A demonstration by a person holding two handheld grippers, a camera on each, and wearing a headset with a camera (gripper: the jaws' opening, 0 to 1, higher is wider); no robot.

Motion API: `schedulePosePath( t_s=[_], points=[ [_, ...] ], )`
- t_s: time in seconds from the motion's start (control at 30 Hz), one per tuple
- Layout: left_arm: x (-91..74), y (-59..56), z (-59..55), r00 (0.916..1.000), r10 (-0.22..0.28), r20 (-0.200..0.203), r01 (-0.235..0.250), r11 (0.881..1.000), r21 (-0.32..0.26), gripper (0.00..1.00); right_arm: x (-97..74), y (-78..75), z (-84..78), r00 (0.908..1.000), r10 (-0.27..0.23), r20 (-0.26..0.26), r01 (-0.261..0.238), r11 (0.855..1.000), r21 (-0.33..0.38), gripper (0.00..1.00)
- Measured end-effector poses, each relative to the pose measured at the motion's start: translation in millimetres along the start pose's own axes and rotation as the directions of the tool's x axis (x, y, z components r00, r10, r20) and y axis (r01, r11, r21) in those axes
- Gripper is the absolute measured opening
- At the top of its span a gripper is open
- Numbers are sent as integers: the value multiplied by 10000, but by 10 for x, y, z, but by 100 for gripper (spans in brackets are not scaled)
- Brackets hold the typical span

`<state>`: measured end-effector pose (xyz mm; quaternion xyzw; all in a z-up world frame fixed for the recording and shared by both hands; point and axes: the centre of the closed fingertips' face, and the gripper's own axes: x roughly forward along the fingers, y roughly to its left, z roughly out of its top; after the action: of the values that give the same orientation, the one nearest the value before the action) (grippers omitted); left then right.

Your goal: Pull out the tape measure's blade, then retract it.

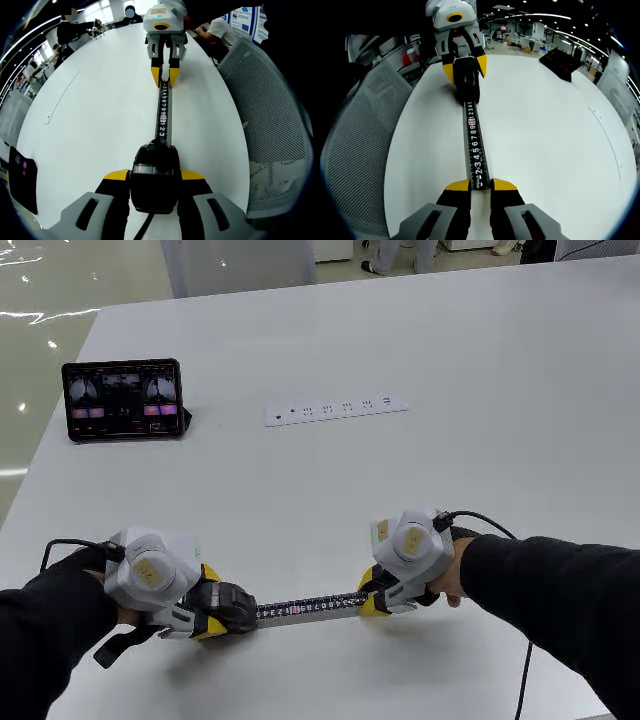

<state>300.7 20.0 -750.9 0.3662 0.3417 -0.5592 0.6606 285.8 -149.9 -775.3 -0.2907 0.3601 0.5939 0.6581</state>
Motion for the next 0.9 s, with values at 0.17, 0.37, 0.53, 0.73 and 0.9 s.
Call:
schedulePosePath(
  t_s=[0.17,0.37,0.53,0.73,0.9],
  points=[
    [-1,-6,4,10000,22,-25,-22,10000,31,32,-16,-5,-32,10000,-1,-8,1,10000,-7,10],
    [-1,-11,12,10000,29,-37,-28,9999,96,32,-49,-11,-77,10000,-12,6,12,10000,79,10],
    [3,-12,15,10000,25,-42,-25,10000,74,32,-65,-24,-115,10000,-50,-6,50,9999,120,10],
    [1,-17,22,10000,42,-56,-42,10000,40,32,-77,-38,-155,10000,-79,30,79,9999,148,10],
    [1,-18,24,10000,57,-77,-57,10000,43,32,-97,-44,-191,9999,-95,35,94,9998,181,10]
  ],
)
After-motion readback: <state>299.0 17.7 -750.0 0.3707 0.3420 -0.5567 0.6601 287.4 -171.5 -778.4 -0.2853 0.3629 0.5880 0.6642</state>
